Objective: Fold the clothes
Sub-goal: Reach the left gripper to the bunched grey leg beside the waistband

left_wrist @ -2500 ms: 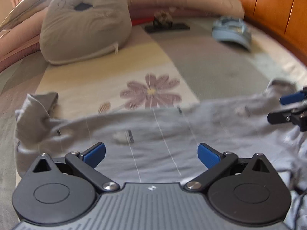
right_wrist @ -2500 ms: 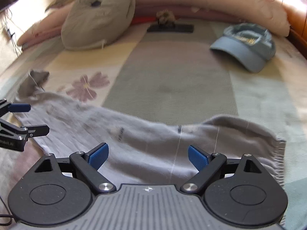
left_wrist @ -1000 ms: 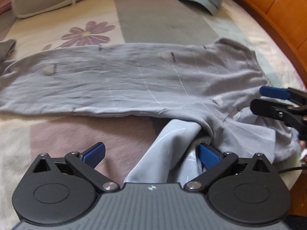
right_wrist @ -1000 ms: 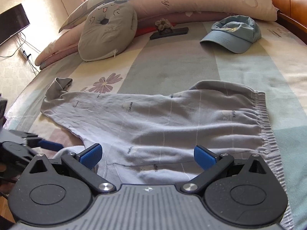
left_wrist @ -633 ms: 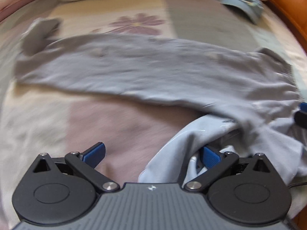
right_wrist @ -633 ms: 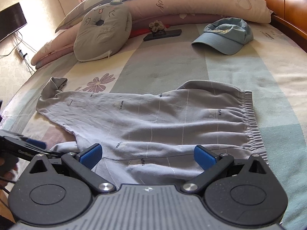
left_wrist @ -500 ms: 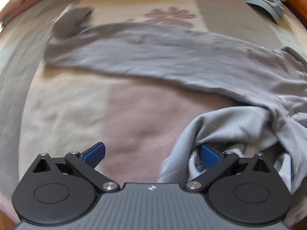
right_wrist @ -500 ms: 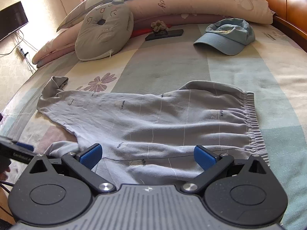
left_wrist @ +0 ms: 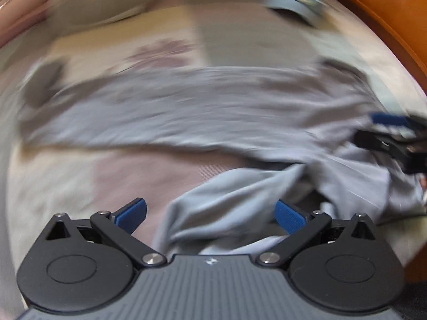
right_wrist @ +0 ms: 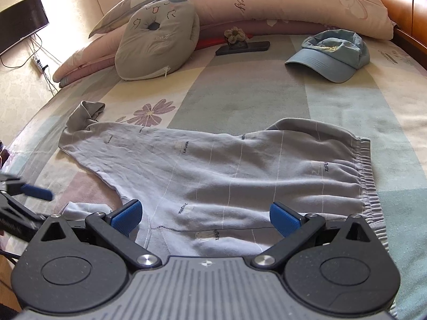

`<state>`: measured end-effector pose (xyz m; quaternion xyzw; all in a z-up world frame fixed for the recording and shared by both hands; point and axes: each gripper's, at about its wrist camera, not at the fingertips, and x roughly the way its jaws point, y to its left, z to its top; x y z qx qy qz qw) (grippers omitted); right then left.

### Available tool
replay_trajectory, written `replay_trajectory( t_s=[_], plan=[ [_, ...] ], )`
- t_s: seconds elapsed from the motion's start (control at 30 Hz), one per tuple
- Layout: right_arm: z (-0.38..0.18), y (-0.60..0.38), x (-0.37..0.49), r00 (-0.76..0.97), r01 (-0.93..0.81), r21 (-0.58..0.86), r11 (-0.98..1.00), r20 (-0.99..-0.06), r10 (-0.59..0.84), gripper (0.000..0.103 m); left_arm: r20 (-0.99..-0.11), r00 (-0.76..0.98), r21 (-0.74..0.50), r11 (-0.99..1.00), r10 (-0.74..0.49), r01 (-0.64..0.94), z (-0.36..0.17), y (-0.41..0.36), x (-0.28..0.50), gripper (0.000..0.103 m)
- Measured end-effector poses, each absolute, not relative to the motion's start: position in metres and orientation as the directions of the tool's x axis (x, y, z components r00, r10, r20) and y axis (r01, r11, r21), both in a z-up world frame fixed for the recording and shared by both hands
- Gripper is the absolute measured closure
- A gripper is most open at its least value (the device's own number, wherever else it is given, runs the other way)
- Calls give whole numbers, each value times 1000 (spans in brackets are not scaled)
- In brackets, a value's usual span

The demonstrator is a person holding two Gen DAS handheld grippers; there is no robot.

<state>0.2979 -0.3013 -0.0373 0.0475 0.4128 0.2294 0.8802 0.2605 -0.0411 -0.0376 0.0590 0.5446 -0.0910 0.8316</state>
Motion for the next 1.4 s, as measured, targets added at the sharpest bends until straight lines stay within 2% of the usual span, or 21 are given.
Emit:
replay_trajectory(
  t_s=[0.13,0.47,0.73,0.9,1.0,1.2,1.4],
  plan=[
    [-37,-304,296,558,-346,258,902,-716,419,0,-925,380,95,951,-25,294,-60,-67,276,1],
    [-30,-312,288,592,-257,235,937,-728,345,0,-906,400,239,946,136,218,-58,-30,275,1],
    [-18,-282,252,627,-186,203,961,-729,275,0,-864,475,257,958,168,128,-38,36,250,1],
    [-11,-257,218,649,-127,174,977,-730,214,0,-826,509,306,951,240,48,-33,90,234,1],
    [-5,-241,200,658,-106,147,983,-731,180,0,-828,506,286,958,241,12,-35,123,225,1],
    [7,-215,176,666,-134,40,990,-736,120,0,-839,488,251,967,241,-46,-42,161,213,1],
    [2,-219,170,648,-148,13,989,-754,107,0,-829,454,288,945,326,-152,-40,187,200,1]
  ],
)
